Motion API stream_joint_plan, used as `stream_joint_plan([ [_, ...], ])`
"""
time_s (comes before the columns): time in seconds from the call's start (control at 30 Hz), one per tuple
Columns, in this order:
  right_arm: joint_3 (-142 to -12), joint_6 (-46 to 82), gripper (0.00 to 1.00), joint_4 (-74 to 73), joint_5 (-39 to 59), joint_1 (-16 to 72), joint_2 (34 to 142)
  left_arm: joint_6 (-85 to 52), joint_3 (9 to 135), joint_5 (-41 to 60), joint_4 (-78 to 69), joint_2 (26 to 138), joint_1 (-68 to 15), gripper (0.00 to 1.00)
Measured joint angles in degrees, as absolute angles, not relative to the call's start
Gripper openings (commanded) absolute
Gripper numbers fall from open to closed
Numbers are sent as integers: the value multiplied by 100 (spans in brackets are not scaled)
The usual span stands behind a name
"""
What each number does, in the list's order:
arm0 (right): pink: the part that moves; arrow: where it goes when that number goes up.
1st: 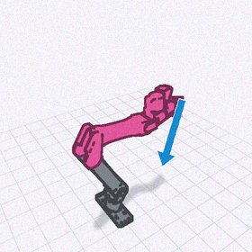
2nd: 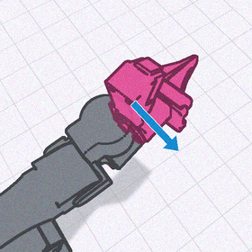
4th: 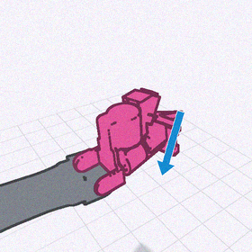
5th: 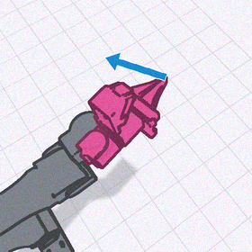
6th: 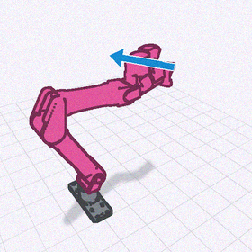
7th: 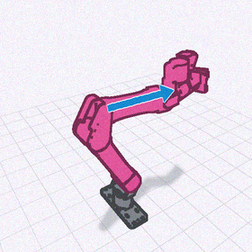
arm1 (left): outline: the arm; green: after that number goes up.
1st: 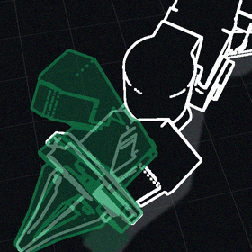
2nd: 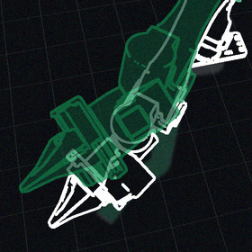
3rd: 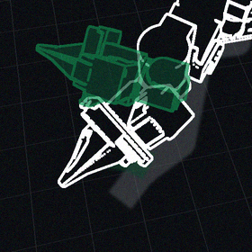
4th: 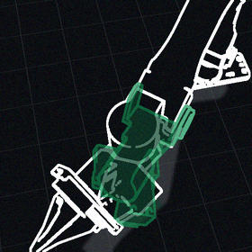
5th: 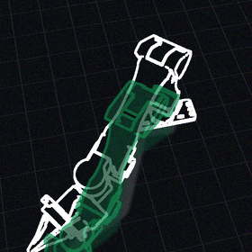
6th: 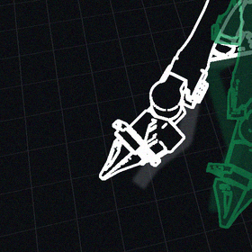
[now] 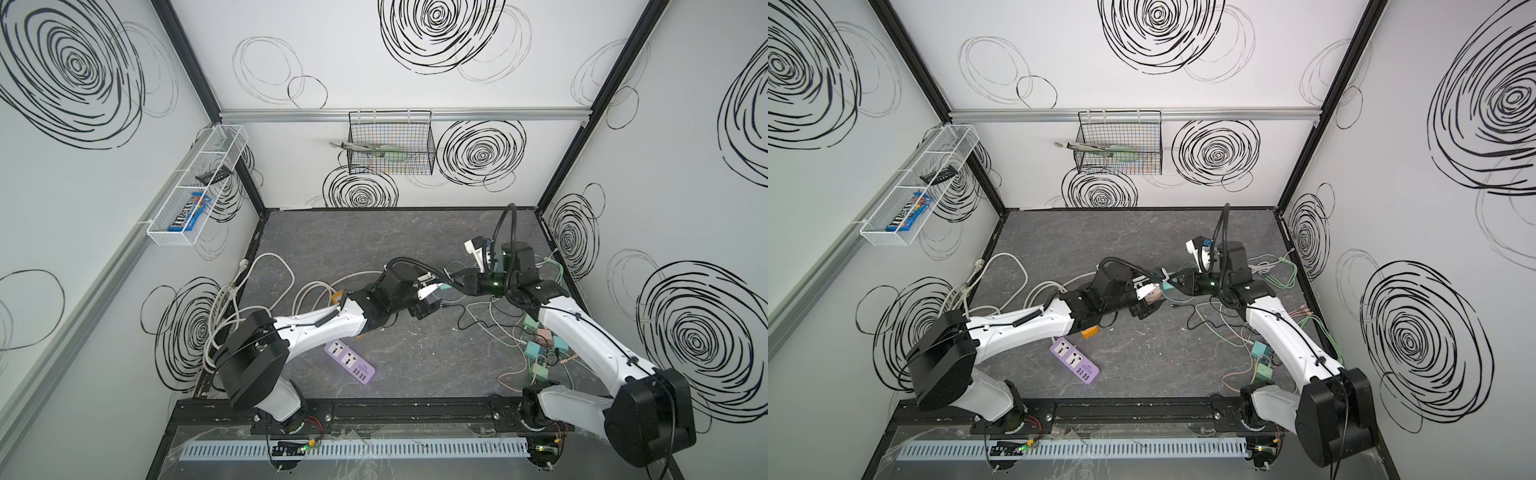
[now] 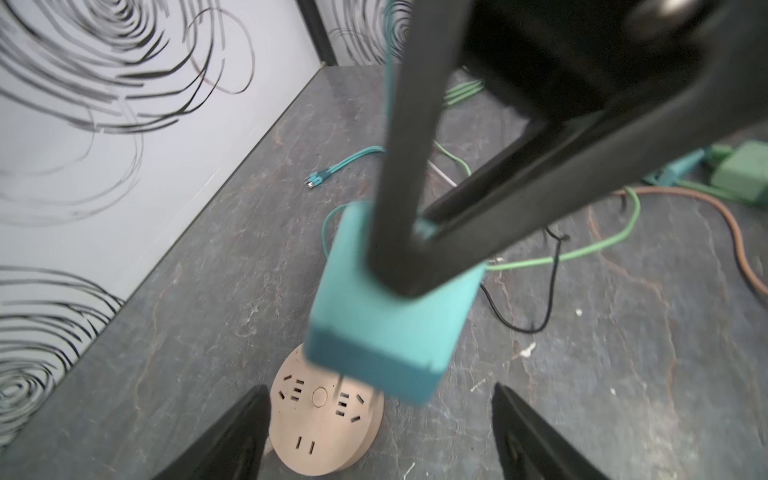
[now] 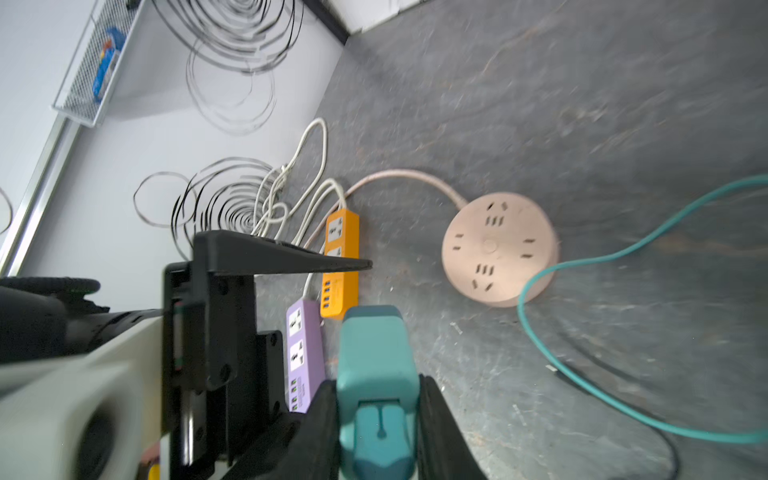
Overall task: Insert the plug
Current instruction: 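Open the left gripper and swing it away while the right gripper holds the adapter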
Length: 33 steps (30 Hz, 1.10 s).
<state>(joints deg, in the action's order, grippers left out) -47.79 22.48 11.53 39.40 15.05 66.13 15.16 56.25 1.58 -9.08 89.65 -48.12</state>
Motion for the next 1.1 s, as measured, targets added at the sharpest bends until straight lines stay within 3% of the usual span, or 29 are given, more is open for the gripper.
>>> stream_joint_plan([
  [0.2,-4453,2687,0,578,3719,687,5959,244,6289,-132,-519,9850,-4737,84],
  [0.4,-4001,2978,0,454,3693,628,5990,-937,6952,-244,281,10753,-4993,83],
  [0.63,-3555,3363,0,410,3221,539,5684,-2171,7677,259,751,11133,-4692,82],
  [0.83,-3068,3579,0,399,2910,296,5196,-2403,8554,364,932,11539,-4644,82],
  [1.1,-2630,3601,0,499,2893,113,5085,-1699,10254,106,1385,12943,-4650,79],
])
